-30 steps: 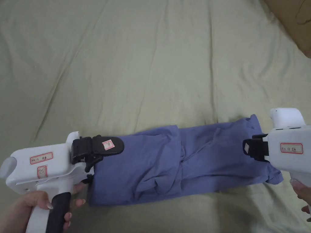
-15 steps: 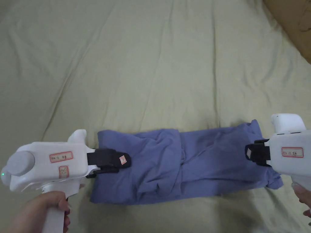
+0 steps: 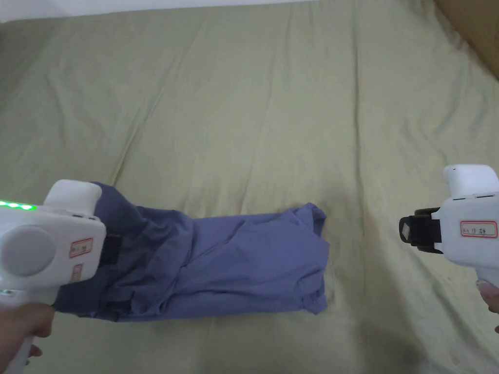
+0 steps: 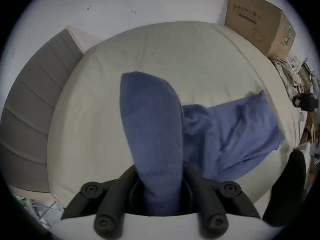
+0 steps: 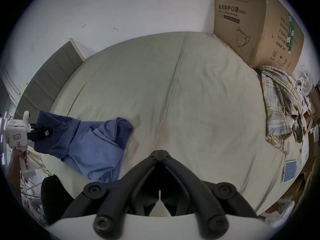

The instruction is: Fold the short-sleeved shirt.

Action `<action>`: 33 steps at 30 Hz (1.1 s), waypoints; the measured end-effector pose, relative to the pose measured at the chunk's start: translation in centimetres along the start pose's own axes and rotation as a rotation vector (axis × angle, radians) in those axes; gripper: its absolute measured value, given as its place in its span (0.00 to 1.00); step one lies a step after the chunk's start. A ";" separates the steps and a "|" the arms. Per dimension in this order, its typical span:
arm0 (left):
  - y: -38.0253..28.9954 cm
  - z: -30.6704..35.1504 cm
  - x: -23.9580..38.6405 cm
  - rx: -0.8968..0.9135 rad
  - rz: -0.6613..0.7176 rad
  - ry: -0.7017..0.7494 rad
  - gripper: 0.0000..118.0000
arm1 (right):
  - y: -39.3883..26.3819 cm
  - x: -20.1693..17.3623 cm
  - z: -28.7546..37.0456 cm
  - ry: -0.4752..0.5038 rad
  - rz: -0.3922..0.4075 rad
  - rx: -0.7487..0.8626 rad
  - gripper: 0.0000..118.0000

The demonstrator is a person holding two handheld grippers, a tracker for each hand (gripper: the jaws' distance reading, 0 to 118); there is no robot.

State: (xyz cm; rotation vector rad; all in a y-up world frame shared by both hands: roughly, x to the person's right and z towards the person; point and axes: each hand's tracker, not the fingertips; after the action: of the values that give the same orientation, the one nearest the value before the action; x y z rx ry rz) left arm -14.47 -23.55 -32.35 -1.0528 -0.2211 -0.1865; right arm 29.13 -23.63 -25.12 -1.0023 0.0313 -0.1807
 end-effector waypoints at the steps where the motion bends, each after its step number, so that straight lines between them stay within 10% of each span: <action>1: 0.5 -0.1 0.9 0.000 0.020 -0.049 0.06 | -0.1 0.1 0.0 0.002 -0.001 0.000 0.00; 11: 4.9 -7.0 13.1 -0.161 0.197 -0.515 0.07 | -0.7 1.8 0.6 -0.024 -0.014 -0.012 0.00; 17: 4.8 -9.3 15.2 -0.215 0.239 -0.724 0.86 | -0.6 2.4 0.7 -0.020 -0.028 -0.002 0.00; 21: 4.3 -7.2 13.5 -0.175 0.227 -0.826 0.96 | -0.7 2.3 0.2 -0.005 -0.027 -0.010 0.00; 23: 4.3 -6.0 12.4 -0.119 0.182 -0.704 0.94 | -0.7 2.2 0.0 -0.001 -0.031 -0.008 0.00; 26: 4.0 -4.2 11.3 -0.015 0.144 -0.538 0.33 | -0.6 1.9 0.0 0.007 -0.042 0.010 0.00; 29: 4.0 -3.8 11.7 0.009 0.102 -0.520 0.00 | -0.6 1.9 0.1 0.017 -0.041 0.018 0.00; 33: 4.1 -5.6 14.4 -0.098 0.117 -0.624 0.00 | -0.5 2.6 0.2 0.004 -0.045 0.021 0.00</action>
State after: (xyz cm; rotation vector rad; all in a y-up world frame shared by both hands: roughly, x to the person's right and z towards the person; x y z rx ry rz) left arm 0.96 -27.10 -34.61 -1.1963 -0.7160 0.2477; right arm 31.61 -24.17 -24.49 -0.9822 0.0105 -0.2238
